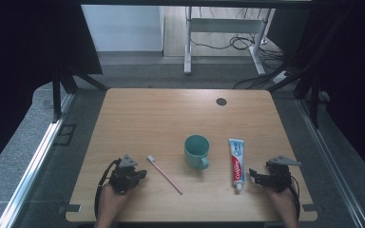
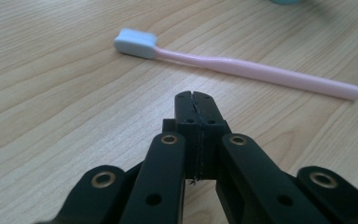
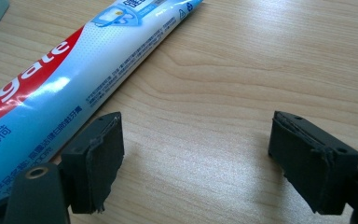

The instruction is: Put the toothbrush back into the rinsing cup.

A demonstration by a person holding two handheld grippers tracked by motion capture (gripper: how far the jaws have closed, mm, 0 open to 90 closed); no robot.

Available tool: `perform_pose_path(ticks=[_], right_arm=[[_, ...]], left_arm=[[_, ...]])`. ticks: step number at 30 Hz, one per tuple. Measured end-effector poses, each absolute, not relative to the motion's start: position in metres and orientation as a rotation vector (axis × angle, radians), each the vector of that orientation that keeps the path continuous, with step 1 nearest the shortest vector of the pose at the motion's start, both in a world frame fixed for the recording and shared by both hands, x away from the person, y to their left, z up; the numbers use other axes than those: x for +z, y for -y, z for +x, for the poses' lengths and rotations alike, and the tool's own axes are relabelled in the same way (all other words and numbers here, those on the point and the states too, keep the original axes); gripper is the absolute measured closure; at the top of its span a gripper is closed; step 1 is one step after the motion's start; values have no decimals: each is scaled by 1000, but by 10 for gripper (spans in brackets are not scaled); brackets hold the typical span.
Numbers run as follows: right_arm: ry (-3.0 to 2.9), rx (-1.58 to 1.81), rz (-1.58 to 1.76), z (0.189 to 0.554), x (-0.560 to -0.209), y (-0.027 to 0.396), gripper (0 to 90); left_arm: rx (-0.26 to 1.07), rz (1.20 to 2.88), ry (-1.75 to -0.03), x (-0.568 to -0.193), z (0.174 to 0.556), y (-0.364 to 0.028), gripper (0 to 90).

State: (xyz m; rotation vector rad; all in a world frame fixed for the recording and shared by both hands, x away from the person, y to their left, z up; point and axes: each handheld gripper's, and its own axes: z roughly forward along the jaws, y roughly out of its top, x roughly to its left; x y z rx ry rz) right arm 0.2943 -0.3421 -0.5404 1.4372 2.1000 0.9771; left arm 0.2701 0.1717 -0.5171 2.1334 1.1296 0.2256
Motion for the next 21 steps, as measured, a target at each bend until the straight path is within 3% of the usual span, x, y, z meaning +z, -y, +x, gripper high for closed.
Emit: perform_pose_path(ticks=[21], right_arm=[[-2100, 979, 1437, 294, -540, 342, 179]], left_arm=[[144, 2193, -1032, -500, 293, -122, 896]])
